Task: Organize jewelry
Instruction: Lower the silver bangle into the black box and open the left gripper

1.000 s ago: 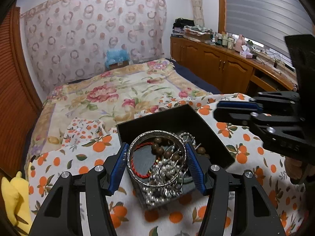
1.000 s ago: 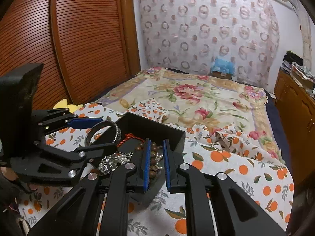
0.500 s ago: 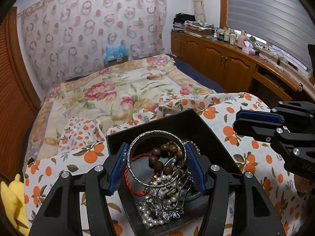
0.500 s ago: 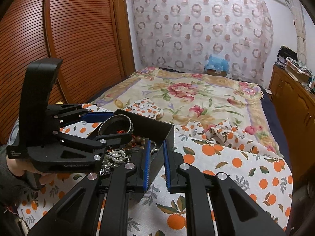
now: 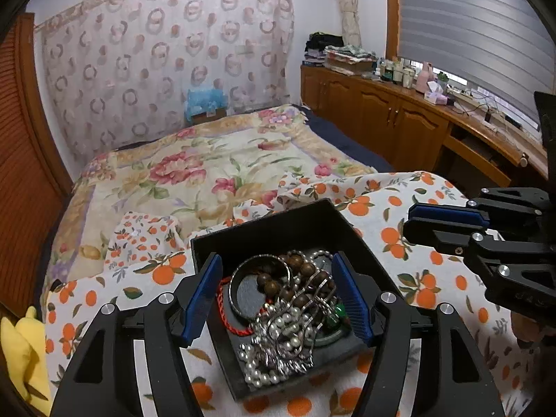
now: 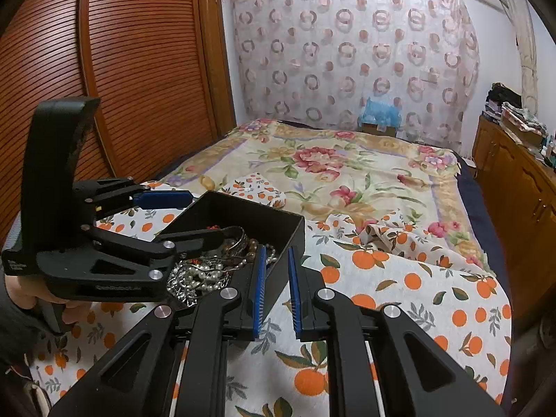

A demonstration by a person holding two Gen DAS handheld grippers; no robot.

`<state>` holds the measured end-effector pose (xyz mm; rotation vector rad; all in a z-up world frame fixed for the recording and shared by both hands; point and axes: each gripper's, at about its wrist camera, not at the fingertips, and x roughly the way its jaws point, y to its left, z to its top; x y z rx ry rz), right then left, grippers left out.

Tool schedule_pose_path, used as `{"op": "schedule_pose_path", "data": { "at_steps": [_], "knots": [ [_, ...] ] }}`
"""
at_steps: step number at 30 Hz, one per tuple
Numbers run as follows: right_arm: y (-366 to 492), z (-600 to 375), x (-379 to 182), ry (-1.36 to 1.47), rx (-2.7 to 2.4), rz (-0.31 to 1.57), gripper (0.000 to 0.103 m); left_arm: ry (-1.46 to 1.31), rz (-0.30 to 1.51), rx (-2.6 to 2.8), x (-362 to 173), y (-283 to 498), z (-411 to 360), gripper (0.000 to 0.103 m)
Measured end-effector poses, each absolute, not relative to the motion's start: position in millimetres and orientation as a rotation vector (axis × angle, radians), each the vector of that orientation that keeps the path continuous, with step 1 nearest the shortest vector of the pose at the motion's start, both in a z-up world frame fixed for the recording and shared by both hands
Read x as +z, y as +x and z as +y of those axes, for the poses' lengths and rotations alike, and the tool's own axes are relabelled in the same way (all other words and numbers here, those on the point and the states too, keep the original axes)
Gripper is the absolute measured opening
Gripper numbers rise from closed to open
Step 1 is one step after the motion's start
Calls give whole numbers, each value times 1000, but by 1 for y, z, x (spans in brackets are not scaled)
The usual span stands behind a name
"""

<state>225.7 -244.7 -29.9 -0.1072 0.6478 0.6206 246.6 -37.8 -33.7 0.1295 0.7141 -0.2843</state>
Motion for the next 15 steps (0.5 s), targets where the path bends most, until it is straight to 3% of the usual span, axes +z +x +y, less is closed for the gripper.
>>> {"op": "schedule_pose_path", "data": {
  "at_steps": [9, 12, 15],
  "knots": [
    [194, -258, -29, -118, 613, 641, 15, 99, 697, -296, -30, 206, -33, 73],
    [183, -259, -30, -118, 610, 641, 27, 84, 697, -298, -31, 192, -30, 73],
    [170, -259, -31, -123, 609, 641, 27, 77, 694, -295, -33, 175, -27, 78]
  ]
}}
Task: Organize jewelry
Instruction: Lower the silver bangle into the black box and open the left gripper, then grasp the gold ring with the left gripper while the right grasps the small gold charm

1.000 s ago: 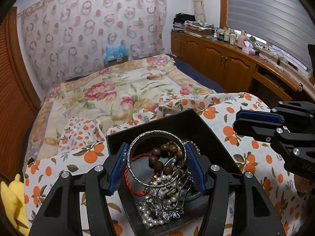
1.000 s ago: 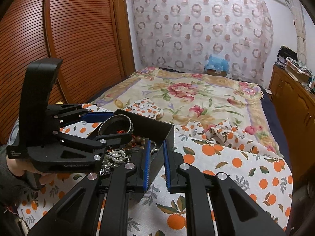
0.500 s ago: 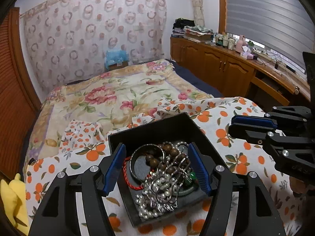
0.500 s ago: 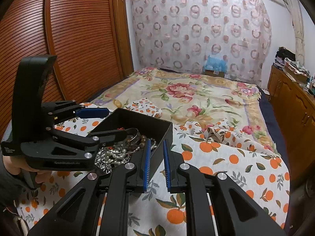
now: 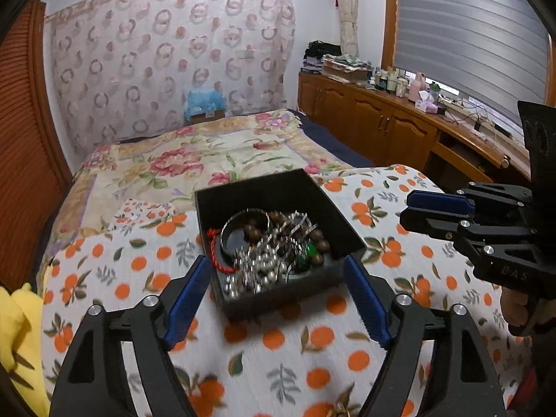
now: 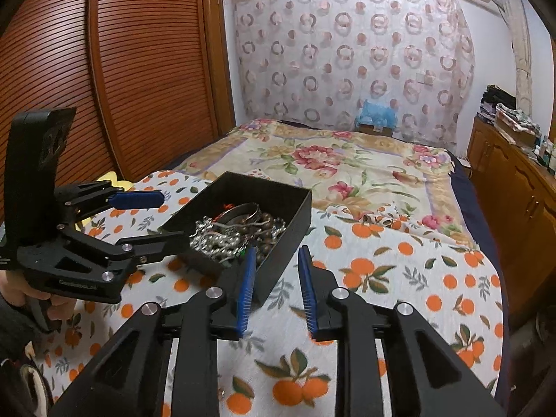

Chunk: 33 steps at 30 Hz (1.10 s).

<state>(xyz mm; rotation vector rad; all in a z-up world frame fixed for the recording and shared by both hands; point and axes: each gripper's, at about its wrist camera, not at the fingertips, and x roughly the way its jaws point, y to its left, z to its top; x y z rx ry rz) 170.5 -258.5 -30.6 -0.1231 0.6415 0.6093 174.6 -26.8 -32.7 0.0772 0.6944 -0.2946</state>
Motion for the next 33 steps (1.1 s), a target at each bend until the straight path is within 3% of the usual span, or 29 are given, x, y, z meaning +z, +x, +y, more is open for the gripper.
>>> {"op": "schedule_pose_path", "data": {
  "at_steps": [22, 25, 32, 33],
  "knots": [
    [106, -244, -94, -217, 672, 826, 27, 66, 809, -343, -79, 93, -23, 78],
    [103, -236, -101, -250, 686, 846, 27, 65, 833, -370, -85, 89, -26, 68],
    [103, -230, -107, -297, 685, 861, 27, 77, 855, -395, -92, 86, -33, 58],
    [102, -230, -107, -305, 680, 857, 21, 80, 857, -400, -92, 86, -35, 56]
  ]
}}
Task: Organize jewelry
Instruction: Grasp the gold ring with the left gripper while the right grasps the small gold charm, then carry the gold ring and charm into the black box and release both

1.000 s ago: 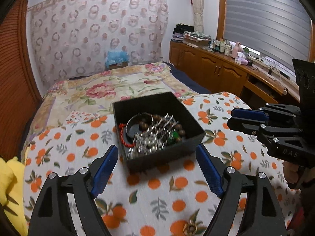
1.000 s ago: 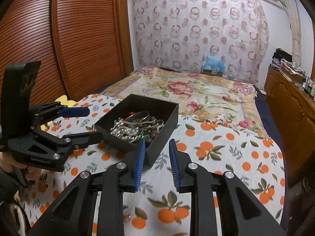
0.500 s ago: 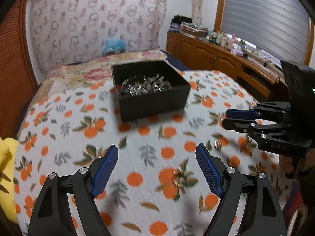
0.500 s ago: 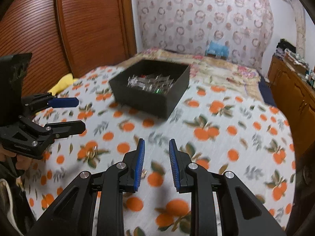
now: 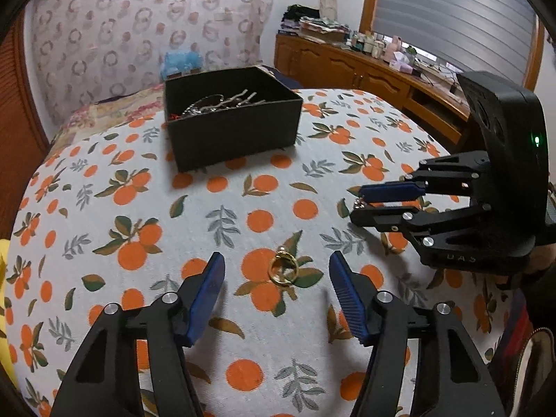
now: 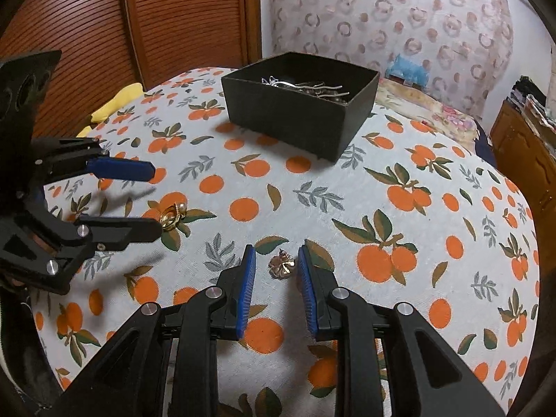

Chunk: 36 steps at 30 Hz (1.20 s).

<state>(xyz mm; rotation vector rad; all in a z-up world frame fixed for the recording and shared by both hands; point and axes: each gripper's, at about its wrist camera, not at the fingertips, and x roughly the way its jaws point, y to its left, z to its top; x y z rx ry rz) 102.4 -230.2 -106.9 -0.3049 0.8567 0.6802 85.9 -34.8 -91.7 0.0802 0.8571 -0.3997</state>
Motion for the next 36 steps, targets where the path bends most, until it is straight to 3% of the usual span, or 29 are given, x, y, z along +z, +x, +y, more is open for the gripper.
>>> {"op": "schedule_pose_path", "data": {
  "at_steps": [1, 12, 15, 36],
  "knots": [
    [102, -230, -107, -318, 669, 850, 17, 85, 859, -405, -92, 85, -37, 54],
    [99, -238, -100, -287, 662, 818, 17, 133, 878, -410, -101, 90, -50, 33],
    [98, -238, -97, -287, 662, 807, 17, 144, 871, -389, -101, 91, -50, 19],
    [154, -221, -45, -192, 648, 701, 17, 69, 749, -310, -59, 116, -16, 18]
  ]
}}
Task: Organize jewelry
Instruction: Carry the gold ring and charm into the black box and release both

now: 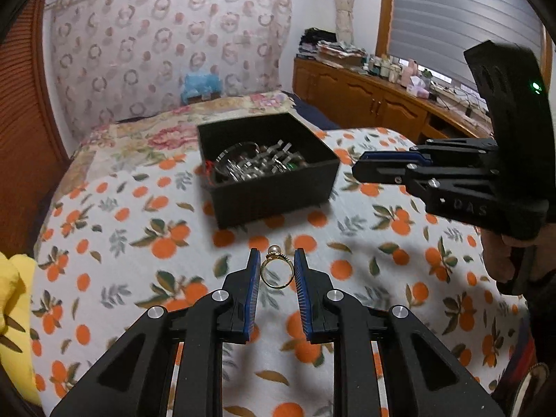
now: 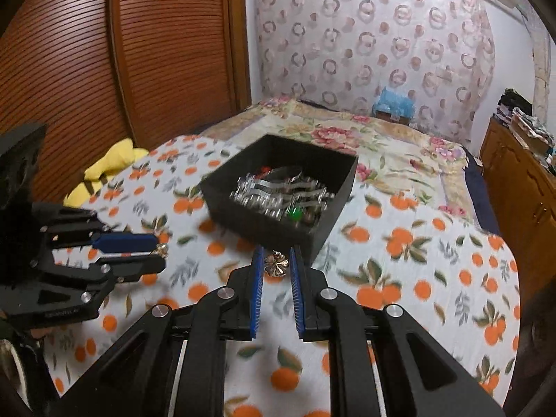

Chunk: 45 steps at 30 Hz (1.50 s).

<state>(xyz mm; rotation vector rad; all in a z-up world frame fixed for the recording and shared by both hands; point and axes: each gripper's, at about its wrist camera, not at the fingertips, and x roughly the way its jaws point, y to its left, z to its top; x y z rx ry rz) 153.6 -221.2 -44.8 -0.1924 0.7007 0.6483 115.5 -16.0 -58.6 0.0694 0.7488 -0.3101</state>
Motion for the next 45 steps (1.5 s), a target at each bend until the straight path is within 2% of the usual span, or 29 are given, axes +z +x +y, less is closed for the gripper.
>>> {"op": "schedule_pose_path", "data": {
  "at_steps": [22, 25, 29, 45],
  "knots": [
    [243, -195, -38, -98, 624, 707, 18, 65, 702, -267, -36, 147, 0, 18],
    [246, -193, -35, -103, 634, 691, 17, 68, 696, -264, -34, 152, -1, 18],
    [249, -192, -31, -104, 631, 687, 23, 70, 689, -258, -30, 160, -4, 18],
    [221, -233, -34, -130, 557, 655, 24, 91, 714, -228, -35, 215, -24, 19]
  ]
}}
